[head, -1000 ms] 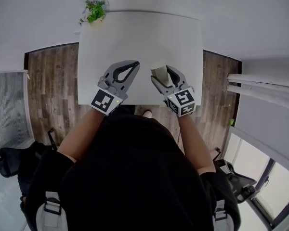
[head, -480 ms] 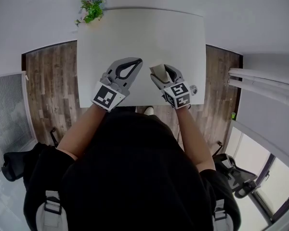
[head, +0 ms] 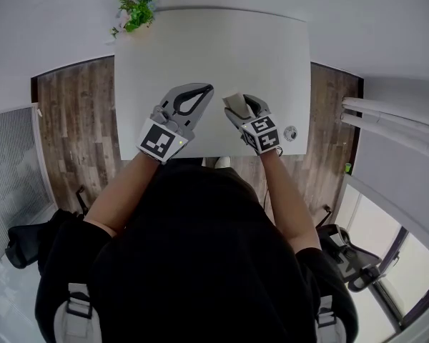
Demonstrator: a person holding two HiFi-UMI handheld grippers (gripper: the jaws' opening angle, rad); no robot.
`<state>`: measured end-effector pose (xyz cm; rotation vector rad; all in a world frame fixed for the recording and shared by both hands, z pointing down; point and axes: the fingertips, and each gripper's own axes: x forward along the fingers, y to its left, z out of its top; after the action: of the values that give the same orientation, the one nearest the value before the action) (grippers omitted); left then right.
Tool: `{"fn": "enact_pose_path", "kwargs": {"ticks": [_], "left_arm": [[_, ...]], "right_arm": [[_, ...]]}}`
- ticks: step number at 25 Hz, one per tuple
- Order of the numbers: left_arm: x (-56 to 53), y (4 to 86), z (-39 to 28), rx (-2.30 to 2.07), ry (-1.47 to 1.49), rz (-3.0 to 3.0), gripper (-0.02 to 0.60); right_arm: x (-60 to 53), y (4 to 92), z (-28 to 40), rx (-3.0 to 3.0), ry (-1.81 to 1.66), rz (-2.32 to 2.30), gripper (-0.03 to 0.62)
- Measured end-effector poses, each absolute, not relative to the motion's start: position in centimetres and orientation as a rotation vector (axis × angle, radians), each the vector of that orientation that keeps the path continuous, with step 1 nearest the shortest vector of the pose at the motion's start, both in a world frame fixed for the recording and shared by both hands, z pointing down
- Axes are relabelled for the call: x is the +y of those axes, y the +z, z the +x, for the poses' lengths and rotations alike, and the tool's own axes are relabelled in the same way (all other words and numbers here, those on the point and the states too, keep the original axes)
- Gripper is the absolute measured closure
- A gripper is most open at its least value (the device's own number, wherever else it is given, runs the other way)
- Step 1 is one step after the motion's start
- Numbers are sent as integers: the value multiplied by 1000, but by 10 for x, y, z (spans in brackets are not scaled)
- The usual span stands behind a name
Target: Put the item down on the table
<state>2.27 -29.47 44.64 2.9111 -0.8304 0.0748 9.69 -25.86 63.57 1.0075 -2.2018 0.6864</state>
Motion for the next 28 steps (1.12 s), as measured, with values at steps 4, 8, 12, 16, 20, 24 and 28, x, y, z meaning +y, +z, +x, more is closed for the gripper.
{"fn": "enact_pose_path", "kwargs": {"ticks": [4, 8, 12, 16, 20, 24, 28], "left_arm": [[-299, 451, 17, -843, 76, 2900, 588], [-303, 456, 12, -851, 83, 2889, 588], [-310, 458, 8, -862, 79, 2887, 588], [-314, 459, 5, -866, 86, 2881, 588], [-315, 461, 3, -875, 111, 2906, 588], [-311, 464, 5, -859, 171, 2965, 588], [-314, 468, 0, -878, 139, 2915, 588]], "right_arm": [[-259, 650, 95, -2158, 693, 976, 304], [-262, 666, 91, -2111, 697, 940, 304], [-264, 682, 86, -2073, 705, 886, 304], [-266, 698, 85, -2035, 710, 851, 304], [-268, 714, 85, -1990, 706, 826, 303], [-270, 727, 84, -1957, 697, 802, 303], [-271, 737, 80, -1931, 697, 782, 304]]}}
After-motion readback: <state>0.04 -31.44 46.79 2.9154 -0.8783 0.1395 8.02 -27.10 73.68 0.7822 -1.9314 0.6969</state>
